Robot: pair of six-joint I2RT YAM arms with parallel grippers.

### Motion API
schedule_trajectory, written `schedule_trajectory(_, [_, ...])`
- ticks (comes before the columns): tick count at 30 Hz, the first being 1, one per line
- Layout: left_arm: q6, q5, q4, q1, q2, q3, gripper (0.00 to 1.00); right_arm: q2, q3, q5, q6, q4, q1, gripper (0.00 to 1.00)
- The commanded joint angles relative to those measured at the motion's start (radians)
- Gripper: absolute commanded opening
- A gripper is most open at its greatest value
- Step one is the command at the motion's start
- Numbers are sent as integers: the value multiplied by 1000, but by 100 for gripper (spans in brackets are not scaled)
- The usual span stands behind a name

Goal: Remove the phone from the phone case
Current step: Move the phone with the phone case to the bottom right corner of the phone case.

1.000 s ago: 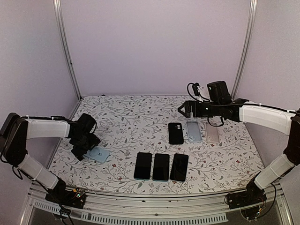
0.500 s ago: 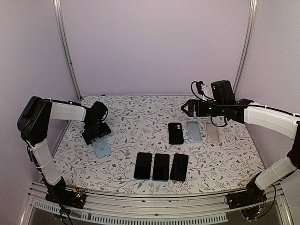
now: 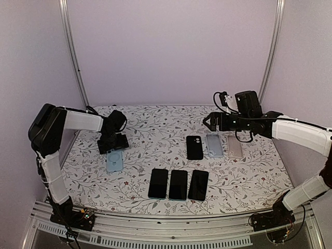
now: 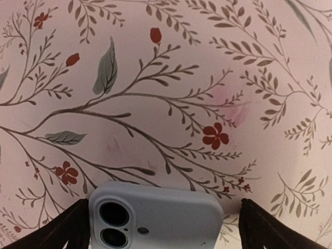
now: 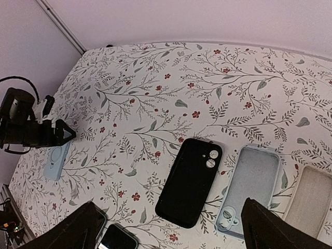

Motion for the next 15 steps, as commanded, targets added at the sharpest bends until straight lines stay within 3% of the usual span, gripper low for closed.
schedule_trajectory(1, [121, 79, 18, -30, 5, -74, 99, -19, -7, 10, 3, -6, -7, 99])
schedule_trajectory(7, [216, 83, 11, -29, -6, -119, 99, -6, -4, -6, 10, 2, -6, 99])
schedule_trajectory(15, [238, 90, 14, -19, -8, -146, 96, -6, -12, -30, 28, 10, -7, 99])
